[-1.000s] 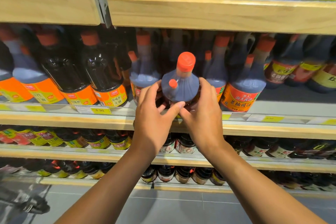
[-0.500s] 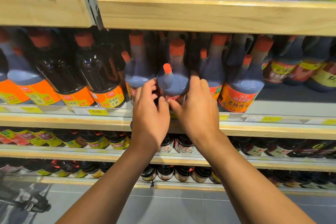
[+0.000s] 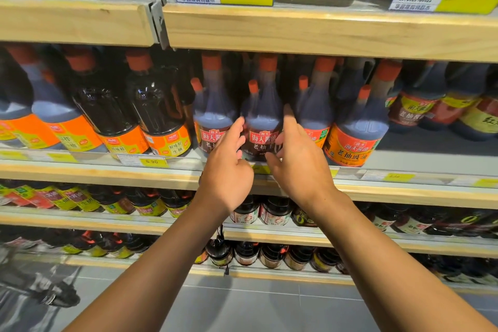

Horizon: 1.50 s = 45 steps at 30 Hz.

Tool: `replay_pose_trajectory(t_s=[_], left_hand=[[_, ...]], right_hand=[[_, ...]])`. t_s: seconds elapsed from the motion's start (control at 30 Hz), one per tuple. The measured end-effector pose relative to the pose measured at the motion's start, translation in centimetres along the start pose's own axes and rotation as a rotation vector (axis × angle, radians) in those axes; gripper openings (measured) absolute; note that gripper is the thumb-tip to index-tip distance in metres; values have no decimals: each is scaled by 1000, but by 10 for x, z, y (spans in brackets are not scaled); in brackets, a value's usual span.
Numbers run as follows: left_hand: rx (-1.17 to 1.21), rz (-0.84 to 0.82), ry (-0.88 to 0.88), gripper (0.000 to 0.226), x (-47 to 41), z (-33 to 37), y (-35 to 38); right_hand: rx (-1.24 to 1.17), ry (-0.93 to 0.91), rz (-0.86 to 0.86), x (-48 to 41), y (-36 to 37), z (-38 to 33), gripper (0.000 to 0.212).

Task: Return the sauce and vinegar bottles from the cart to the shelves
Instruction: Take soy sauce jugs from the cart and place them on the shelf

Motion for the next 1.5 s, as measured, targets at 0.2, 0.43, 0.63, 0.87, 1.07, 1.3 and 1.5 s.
replay_pose_trajectory(t_s=[0.2,0.43,0.63,0.87,1.07,1.3,1.5], left_hand=[[7,-66,-40,87,-5,18,-7],[-113,-72,-93,74,2,27,-13],[-247,-83,-17,61,27,39,-24],[-695,-36,228,61,74,96,-48],[-1056,36,367,73,110,129,-90],[-1192,175,366,80,178,138,-155],[-1064,230,155,80,246,103,-230]], right_hand=[[-34,-17,-35,-2,-5,0,99],[-58,9,-122,13,-12,-3,101],[16,3,-107,34,-44,-12,92],[201,-24,-170,68,-105,-47,90],[361,-157,-228,95,-168,-89,92],[343,-299,-266,117,-192,-145,97],[15,-291,-303,136,-158,-222,93]])
Point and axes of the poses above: each hand's wrist, its own x-axis away from the middle knuckle, its own y-axis out of the palm, z = x × y, the point moved 3 cm from there along -x, towards the middle knuckle, and after that the axes turned 14 degrees about -x, right-handed, at the moved point
